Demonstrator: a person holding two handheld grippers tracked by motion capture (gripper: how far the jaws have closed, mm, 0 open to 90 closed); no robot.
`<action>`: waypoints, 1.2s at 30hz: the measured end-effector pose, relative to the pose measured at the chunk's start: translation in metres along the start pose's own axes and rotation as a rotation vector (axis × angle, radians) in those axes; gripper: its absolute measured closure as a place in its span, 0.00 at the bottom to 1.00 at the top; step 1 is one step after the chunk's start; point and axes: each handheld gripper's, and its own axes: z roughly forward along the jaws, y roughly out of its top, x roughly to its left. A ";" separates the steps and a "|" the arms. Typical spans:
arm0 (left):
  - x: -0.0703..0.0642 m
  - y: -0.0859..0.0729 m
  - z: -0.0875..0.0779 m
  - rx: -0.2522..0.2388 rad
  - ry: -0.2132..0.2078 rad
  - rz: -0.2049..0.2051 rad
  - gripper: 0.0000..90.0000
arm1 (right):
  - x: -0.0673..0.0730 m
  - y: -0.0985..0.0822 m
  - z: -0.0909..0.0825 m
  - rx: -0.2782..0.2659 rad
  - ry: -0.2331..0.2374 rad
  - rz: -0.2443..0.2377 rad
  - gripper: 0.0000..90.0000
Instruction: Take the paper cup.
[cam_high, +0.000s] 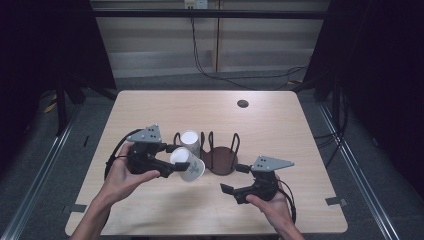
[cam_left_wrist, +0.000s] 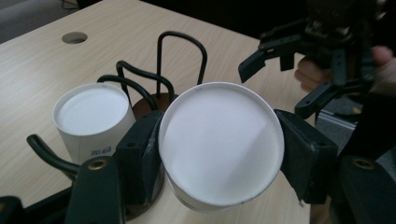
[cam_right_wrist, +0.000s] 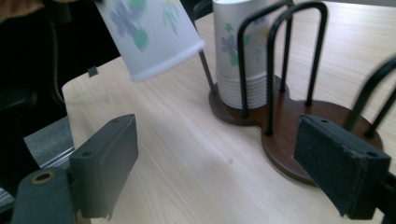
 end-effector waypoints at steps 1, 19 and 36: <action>0.000 -0.001 0.001 0.002 0.000 0.004 0.40 | 0.001 0.002 0.002 -0.002 0.010 -0.002 0.15; -0.003 -0.018 0.015 -0.031 -0.069 -0.048 0.40 | 0.013 0.014 0.034 -0.010 0.130 -0.034 0.15; -0.011 -0.011 0.026 -0.011 -0.138 -0.064 0.40 | 0.021 0.009 0.052 0.019 0.174 -0.078 0.16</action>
